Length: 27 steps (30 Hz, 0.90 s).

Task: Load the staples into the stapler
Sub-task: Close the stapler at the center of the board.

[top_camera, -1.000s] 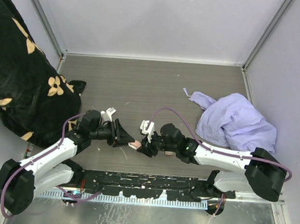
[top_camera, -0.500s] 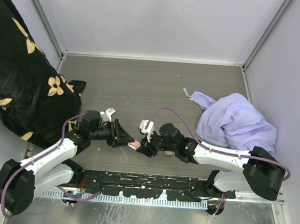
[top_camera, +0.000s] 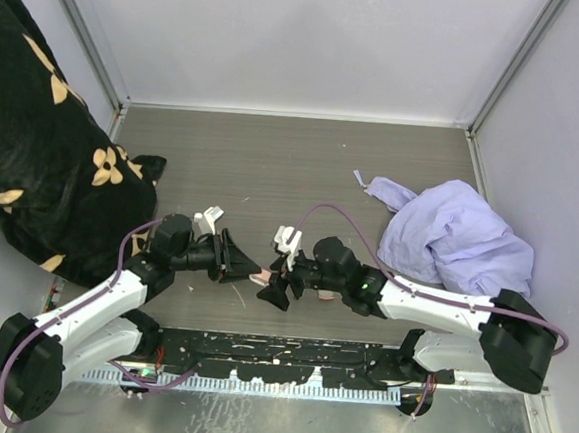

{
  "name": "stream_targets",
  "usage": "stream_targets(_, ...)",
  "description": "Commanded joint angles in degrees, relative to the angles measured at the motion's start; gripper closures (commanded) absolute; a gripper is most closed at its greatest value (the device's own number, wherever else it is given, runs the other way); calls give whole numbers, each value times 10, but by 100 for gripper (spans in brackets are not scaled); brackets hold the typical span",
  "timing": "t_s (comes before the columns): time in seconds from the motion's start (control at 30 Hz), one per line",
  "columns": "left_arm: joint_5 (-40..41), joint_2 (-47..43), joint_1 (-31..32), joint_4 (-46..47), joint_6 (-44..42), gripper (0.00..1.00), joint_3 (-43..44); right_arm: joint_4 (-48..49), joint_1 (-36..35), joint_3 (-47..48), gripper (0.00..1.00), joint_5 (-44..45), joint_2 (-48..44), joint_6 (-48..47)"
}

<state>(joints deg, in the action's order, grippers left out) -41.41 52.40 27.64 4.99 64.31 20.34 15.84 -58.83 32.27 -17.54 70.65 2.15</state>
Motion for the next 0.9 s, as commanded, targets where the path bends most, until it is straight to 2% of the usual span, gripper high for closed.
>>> stream_targets(0.0,-5,-6,1,43,-3,100,-1,17,20,14,17,-6,-70,31)
stream_targets(0.13,13,1,0,39,-7,100,-2,-3,51,11,13,15,-106,58)
stream_targets(0.23,13,17,0,37,-7,100,-1,-43,68,19,13,26,-102,43)
stream_targets(0.4,3,30,0,41,-10,100,0,-101,56,60,24,-37,-32,-4)
stream_targets(0.57,4,27,0,29,-16,100,1,-82,35,64,26,-45,3,-23)
stream_targets(0.7,4,23,0,24,-16,100,-1,-85,26,76,31,-45,24,-37)
stream_targets(0.77,4,22,0,20,-19,100,0,-89,24,80,39,-43,31,-42)
stream_targets(0.87,1,25,1,20,-20,100,1,-88,23,83,60,-39,39,-45)
